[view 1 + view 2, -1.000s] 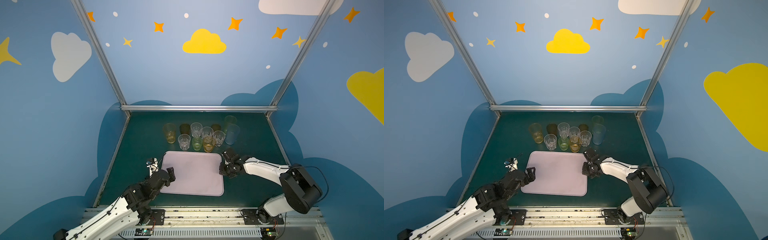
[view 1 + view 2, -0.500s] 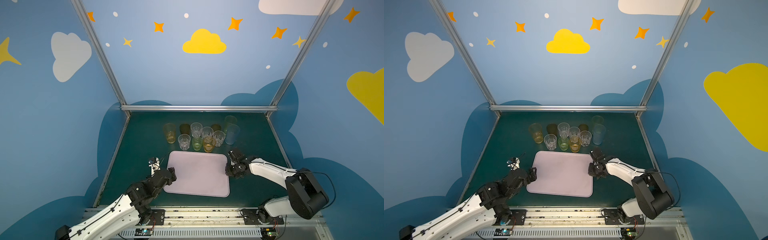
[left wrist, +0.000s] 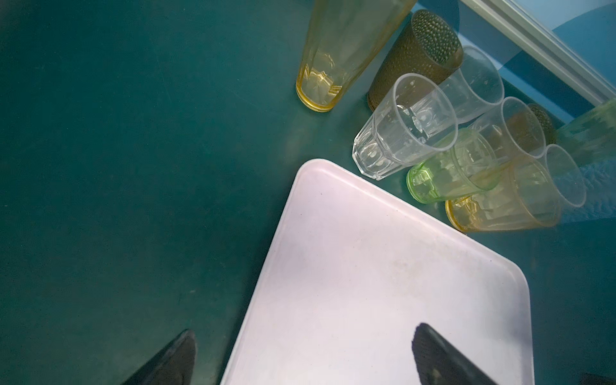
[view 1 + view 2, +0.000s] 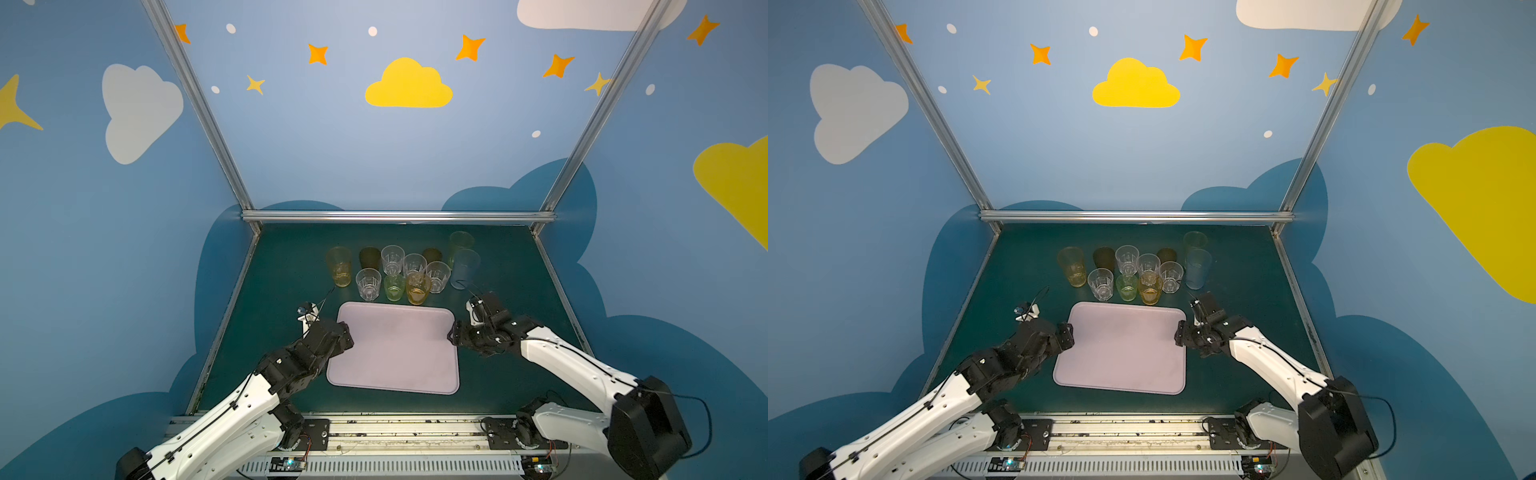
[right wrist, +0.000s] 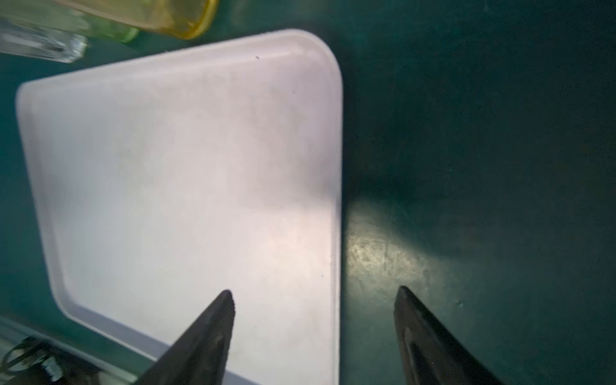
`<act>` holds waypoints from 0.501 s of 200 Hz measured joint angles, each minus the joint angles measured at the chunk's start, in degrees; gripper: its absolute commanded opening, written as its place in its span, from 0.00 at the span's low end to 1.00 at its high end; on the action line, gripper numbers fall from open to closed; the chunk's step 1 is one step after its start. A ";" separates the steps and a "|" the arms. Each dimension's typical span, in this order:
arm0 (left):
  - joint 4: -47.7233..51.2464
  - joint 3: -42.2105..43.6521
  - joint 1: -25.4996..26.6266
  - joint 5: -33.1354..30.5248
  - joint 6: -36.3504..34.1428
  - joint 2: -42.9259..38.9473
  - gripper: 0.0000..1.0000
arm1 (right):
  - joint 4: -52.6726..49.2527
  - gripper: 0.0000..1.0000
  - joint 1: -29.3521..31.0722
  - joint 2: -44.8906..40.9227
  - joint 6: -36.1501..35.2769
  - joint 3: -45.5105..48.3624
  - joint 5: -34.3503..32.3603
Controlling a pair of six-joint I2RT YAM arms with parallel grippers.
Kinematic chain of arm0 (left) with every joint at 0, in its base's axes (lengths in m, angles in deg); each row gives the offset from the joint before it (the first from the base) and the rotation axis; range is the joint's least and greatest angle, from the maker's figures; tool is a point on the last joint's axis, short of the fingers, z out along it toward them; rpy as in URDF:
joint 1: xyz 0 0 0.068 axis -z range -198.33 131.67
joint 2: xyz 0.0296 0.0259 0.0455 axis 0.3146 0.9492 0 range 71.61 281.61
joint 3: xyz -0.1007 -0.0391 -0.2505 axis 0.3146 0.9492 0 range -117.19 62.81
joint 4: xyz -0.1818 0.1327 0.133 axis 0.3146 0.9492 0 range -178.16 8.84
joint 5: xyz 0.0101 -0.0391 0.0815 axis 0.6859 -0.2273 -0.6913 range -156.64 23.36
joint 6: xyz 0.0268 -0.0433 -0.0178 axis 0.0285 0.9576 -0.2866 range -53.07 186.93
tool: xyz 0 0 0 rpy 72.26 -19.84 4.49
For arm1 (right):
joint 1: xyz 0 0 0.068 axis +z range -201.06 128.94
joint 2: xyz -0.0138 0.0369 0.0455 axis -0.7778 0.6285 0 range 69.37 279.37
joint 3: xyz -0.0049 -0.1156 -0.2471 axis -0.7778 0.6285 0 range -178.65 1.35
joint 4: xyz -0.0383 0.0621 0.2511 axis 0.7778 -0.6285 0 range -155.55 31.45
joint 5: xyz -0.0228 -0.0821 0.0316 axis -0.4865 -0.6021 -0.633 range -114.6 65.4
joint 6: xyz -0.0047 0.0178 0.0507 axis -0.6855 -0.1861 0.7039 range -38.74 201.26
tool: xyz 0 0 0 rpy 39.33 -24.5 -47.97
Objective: Place the glasses into the tray
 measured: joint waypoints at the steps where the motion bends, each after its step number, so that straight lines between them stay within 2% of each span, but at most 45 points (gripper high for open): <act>1: -0.02 -0.20 -0.17 0.13 -0.09 0.24 1.00 | -0.04 0.82 0.00 -0.42 -0.07 0.00 0.07; 50: -2.19 -6.97 -5.68 5.35 -4.83 9.55 1.00 | 0.72 0.86 -0.04 -13.40 -0.50 2.80 3.56; 100: -5.40 -13.70 -9.07 9.92 -8.76 19.34 1.00 | 2.93 0.86 -0.04 -20.59 0.48 8.39 6.64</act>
